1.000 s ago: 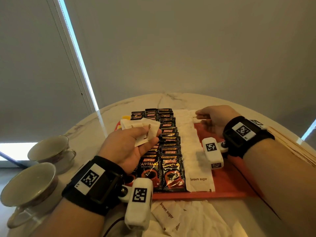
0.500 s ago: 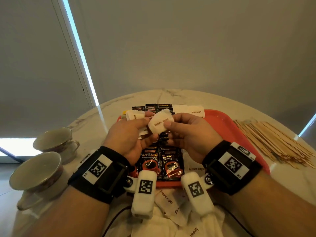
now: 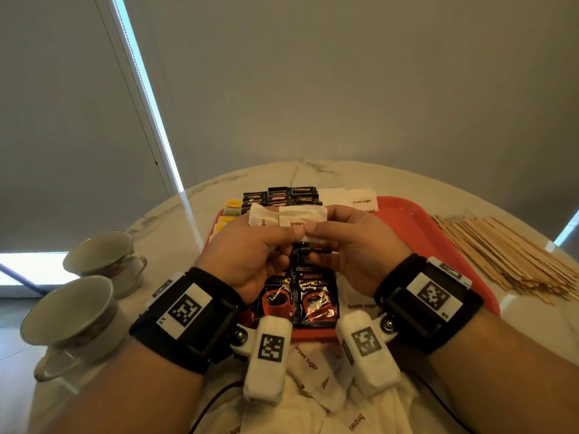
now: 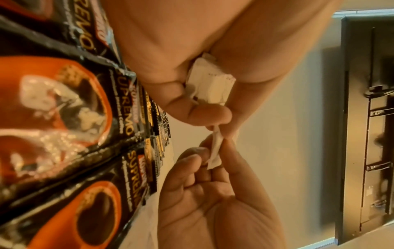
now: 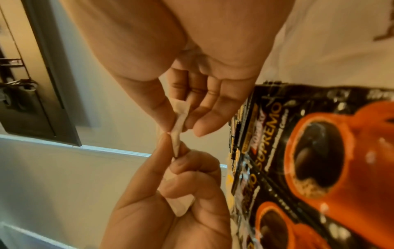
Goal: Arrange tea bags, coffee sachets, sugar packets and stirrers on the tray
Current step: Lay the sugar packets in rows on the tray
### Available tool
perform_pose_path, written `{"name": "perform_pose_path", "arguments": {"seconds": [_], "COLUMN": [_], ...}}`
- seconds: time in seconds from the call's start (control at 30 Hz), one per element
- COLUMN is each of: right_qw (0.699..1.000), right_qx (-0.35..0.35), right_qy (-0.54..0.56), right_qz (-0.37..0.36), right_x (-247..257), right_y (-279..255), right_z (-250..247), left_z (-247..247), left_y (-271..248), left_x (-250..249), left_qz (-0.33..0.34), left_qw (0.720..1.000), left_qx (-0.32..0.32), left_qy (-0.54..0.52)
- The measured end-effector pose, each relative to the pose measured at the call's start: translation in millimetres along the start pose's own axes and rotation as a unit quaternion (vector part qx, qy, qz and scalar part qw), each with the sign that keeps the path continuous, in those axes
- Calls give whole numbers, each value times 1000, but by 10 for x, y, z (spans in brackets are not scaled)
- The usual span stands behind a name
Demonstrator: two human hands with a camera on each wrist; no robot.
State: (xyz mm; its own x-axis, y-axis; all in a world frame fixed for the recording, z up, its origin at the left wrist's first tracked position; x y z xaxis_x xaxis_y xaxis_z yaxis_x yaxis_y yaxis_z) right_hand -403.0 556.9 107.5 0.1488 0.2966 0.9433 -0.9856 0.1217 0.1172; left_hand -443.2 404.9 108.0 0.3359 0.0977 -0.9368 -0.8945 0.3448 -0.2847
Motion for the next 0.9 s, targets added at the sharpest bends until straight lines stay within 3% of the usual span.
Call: {"name": "perform_pose_path", "arguments": {"seconds": [0.33, 0.53, 0.73, 0.83, 0.9], "right_qw": [998, 987, 993, 989, 982], "right_qx": [-55, -122, -63, -106, -171], "right_qy": [-20, -48, -97, -100, -65], "right_qz": [0, -94, -33, -39, -37], "right_x": [-17, 111, 59, 121, 168], "right_y": [6, -1, 10, 78, 175], "right_z": [-27, -110, -81, -239, -468], "left_z": [-50, -68, -56, -47, -48], "left_y": [31, 38, 48, 61, 67], "left_x": [-20, -16, -3, -5, -18], "left_qz": [3, 6, 0, -15, -21], "left_qw": [998, 997, 997, 994, 990], "left_qx": [-48, -61, -46, -25, -17], "left_qy": [-37, -45, -69, -109, -138]}}
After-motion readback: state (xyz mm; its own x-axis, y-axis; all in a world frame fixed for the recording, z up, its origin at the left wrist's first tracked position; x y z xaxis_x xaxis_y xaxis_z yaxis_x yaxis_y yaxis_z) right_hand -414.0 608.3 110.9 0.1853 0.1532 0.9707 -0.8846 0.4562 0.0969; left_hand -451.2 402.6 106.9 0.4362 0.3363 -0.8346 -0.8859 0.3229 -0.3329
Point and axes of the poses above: each hand's wrist, its own y-axis towards the middle knuckle, its own z-axis out of the palm, x = y × z, the point moved 5 cm from there along y, towards the middle knuckle, and after that the axes turned 10 degrees about -z, right-handed, at the moved point
